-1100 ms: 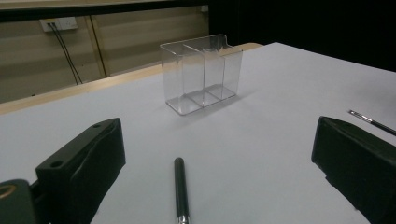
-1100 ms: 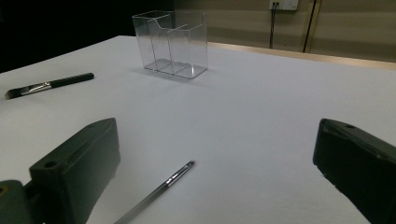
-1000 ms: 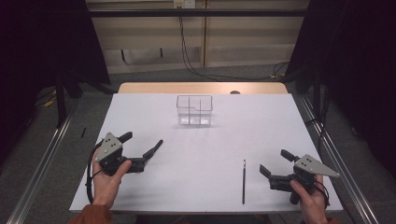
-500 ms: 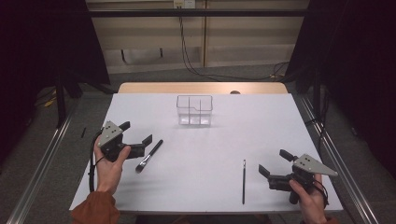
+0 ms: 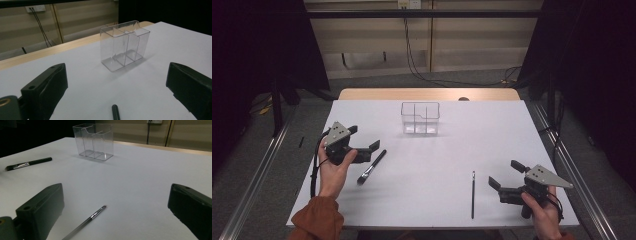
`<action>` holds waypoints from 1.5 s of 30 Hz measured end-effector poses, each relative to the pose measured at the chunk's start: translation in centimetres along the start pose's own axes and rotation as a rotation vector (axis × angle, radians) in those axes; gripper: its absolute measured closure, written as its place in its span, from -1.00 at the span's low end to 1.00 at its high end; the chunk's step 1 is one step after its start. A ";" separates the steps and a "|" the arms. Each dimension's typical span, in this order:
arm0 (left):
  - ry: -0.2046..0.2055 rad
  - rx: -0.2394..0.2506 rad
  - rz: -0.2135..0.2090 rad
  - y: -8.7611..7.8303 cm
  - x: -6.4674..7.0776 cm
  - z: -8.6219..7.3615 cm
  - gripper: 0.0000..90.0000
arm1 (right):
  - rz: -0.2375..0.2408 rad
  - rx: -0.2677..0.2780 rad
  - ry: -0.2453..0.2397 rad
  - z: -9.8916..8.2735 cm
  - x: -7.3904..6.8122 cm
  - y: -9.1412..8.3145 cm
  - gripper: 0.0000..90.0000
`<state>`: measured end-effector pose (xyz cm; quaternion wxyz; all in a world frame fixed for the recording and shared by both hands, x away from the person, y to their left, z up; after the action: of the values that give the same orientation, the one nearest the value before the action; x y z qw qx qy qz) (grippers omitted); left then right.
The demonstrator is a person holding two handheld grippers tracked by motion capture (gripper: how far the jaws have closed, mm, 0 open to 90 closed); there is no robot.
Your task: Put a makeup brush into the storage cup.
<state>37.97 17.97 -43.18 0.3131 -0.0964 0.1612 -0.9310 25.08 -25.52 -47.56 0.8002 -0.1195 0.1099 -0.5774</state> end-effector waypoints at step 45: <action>-0.196 -0.744 -0.140 2.1 -0.3 -4.5 -0.85 | 0.008 -0.012 -0.007 -0.1 -0.1 0.1 -1.00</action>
<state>38.06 17.65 -48.15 0.2065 -0.3028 0.4501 -0.8143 25.13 -25.37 -47.68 0.8021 -0.1258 0.1109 -0.5731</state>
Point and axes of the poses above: each handheld gripper's, and its own axes: y roughly forward along the jaws, z roughly out of its top, x roughly to its right, the point moved 6 cm from there along y, roughly forward along the jaws, and after that the axes turned 11 degrees about -z, right-handed, at the moved point
